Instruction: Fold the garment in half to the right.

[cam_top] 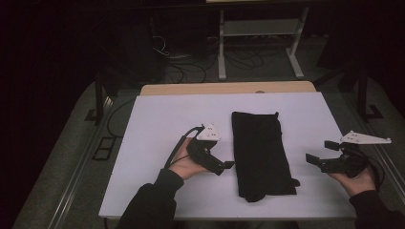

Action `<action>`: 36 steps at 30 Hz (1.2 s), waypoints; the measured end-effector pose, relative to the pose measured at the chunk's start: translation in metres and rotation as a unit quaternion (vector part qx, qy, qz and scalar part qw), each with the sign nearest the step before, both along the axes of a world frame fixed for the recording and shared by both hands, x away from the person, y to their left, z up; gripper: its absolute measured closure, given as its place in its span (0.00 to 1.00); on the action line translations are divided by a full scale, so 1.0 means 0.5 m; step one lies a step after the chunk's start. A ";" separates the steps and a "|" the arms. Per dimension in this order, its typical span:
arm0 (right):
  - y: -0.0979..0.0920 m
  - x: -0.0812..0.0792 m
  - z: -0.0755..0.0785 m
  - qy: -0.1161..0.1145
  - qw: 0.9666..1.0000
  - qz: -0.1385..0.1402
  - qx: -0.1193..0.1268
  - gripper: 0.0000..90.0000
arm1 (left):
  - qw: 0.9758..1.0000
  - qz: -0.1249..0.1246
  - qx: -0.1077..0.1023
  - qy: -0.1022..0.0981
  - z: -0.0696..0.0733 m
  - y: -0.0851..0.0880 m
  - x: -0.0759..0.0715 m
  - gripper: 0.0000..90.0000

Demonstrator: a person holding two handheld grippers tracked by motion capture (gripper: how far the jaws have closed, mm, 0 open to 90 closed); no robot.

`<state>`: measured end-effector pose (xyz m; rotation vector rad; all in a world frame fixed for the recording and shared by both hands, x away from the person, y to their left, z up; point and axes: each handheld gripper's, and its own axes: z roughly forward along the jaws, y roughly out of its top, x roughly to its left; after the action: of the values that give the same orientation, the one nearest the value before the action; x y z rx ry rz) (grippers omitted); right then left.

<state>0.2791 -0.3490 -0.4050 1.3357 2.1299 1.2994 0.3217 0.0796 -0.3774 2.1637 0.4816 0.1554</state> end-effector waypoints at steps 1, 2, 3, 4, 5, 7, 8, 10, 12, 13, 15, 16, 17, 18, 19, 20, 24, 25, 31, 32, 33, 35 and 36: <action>0.001 -0.002 -0.002 -0.001 1.000 0.003 -0.003 0.00 | 1.000 0.003 -0.003 0.000 -0.001 0.005 0.000 0.00; 0.001 -0.002 -0.002 -0.001 1.000 0.003 -0.003 0.00 | 1.000 0.003 -0.003 0.000 -0.001 0.005 0.000 0.00; 0.002 -0.006 -0.003 0.001 1.000 0.004 -0.002 0.00 | 1.000 0.007 -0.005 0.000 -0.001 0.016 -0.001 0.00; 0.003 -0.007 -0.004 -0.001 1.000 0.005 -0.003 0.00 | 1.000 0.009 -0.007 0.000 -0.002 0.022 -0.001 0.00; 0.004 -0.009 -0.004 -0.001 1.000 0.006 -0.003 0.00 | 1.000 0.012 -0.008 0.000 -0.003 0.027 -0.001 0.00; 0.006 -0.013 -0.005 0.000 1.000 0.008 0.000 0.00 | 1.000 0.018 -0.011 0.000 -0.005 0.038 -0.001 0.00; 0.006 -0.015 -0.005 -0.001 1.000 0.010 -0.001 0.00 | 1.000 0.020 -0.013 0.000 -0.005 0.043 -0.001 0.00; 0.008 -0.018 -0.006 -0.003 1.000 0.012 -0.002 0.00 | 1.000 0.024 -0.014 0.000 -0.007 0.054 -0.002 0.00; 0.009 -0.020 -0.007 -0.001 1.000 0.014 -0.003 0.00 | 0.999 0.029 -0.015 -0.002 -0.008 0.065 -0.003 0.00; 0.009 -0.022 -0.008 -0.002 1.000 0.015 -0.003 0.00 | 0.999 0.031 -0.014 -0.002 -0.008 0.071 -0.003 0.00; 0.011 -0.025 -0.011 -0.002 1.000 0.016 -0.003 0.00 | 0.999 0.039 -0.014 -0.005 -0.008 0.082 -0.005 0.00; 0.011 -0.026 -0.013 0.001 1.000 0.019 -0.002 0.00 | 0.999 0.041 -0.017 -0.005 -0.009 0.088 -0.006 0.00; 0.013 -0.027 -0.015 0.003 1.000 0.020 -0.003 0.00 | 0.999 0.044 -0.018 -0.006 -0.009 0.093 -0.007 0.00; 0.015 -0.028 -0.017 0.003 1.000 0.022 -0.004 0.00 | 0.999 0.046 -0.020 -0.007 -0.009 0.099 -0.008 0.00; 0.016 -0.028 -0.018 0.004 1.000 0.024 -0.007 0.00 | 0.999 0.049 -0.021 -0.008 -0.008 0.105 -0.009 0.00; 0.018 -0.029 -0.019 0.006 1.000 0.026 -0.007 0.00 | 0.998 0.053 -0.022 -0.009 -0.009 0.110 -0.010 0.00; 0.020 -0.031 -0.019 0.002 1.000 0.029 -0.008 0.00 | 0.997 0.065 -0.030 -0.009 -0.011 0.130 -0.012 0.00; 0.020 -0.031 -0.019 0.002 1.000 0.029 -0.008 0.00 | 0.997 0.065 -0.030 -0.009 -0.011 0.130 -0.012 0.00; 0.021 -0.033 -0.019 0.005 0.999 0.030 -0.008 0.00 | 0.996 0.083 -0.025 -0.008 -0.025 0.167 -0.020 0.00; 0.021 -0.033 -0.019 0.005 0.999 0.030 -0.009 0.00 | 0.996 0.083 -0.023 -0.007 -0.027 0.172 -0.021 0.00; 0.021 -0.033 -0.020 0.005 0.999 0.030 -0.009 0.00 | 0.996 0.085 -0.022 -0.010 -0.029 0.177 -0.023 0.00; 0.021 -0.032 -0.020 0.006 0.999 0.031 -0.010 0.00 | 0.996 0.088 -0.025 -0.008 -0.034 0.185 -0.026 0.00; 0.021 -0.032 -0.020 0.006 0.999 0.031 -0.010 0.00 | 0.996 0.089 -0.025 -0.008 -0.036 0.190 -0.028 0.00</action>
<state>0.2629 -0.3383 -0.4152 1.2822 2.2040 1.2939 0.3079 0.1745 -0.3957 2.0674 0.6636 0.2562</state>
